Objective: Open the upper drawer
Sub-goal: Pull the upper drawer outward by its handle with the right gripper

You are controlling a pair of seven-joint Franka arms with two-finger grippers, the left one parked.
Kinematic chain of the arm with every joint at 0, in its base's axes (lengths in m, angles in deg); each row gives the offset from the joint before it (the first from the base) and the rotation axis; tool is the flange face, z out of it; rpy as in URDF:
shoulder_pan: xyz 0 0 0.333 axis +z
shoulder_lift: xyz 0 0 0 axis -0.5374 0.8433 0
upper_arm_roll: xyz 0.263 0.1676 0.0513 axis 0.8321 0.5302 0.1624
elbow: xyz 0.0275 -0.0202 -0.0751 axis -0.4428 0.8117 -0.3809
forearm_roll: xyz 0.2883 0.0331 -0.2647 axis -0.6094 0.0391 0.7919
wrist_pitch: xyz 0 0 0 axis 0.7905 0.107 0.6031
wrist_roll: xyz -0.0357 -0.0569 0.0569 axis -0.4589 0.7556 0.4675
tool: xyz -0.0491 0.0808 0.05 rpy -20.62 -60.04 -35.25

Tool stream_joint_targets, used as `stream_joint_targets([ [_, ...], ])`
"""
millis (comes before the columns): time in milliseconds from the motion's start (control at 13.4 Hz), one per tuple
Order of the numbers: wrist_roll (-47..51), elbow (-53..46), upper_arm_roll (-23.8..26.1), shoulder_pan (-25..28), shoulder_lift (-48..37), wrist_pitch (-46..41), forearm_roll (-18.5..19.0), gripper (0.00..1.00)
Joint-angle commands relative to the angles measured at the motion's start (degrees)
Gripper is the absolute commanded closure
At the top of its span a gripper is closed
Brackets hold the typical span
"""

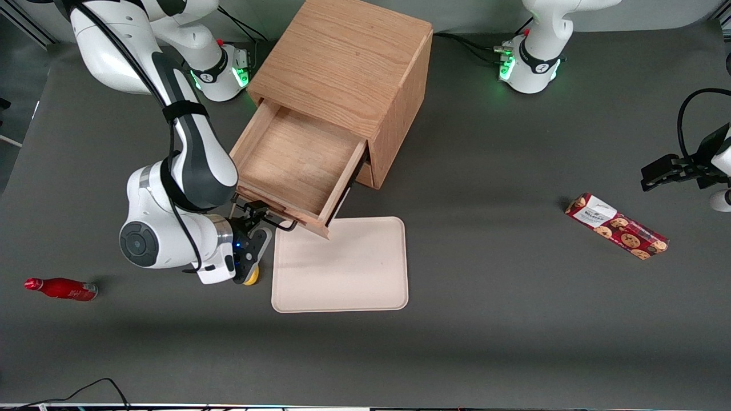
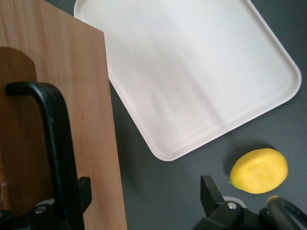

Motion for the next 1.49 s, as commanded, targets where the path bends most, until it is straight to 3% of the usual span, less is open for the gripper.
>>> stream_joint_targets([
  [0, -3.66, -2.64, -0.22, -2.12, 3.21, 0.80, 0.38, 0.00],
  [1043, -8.15, -6.33, 0.13, -5.38, 5.59, 0.72, -0.06, 0.00],
  [1415, -6.83, -6.33, 0.31, -5.20, 2.09, -0.08, 0.55, 0.00],
])
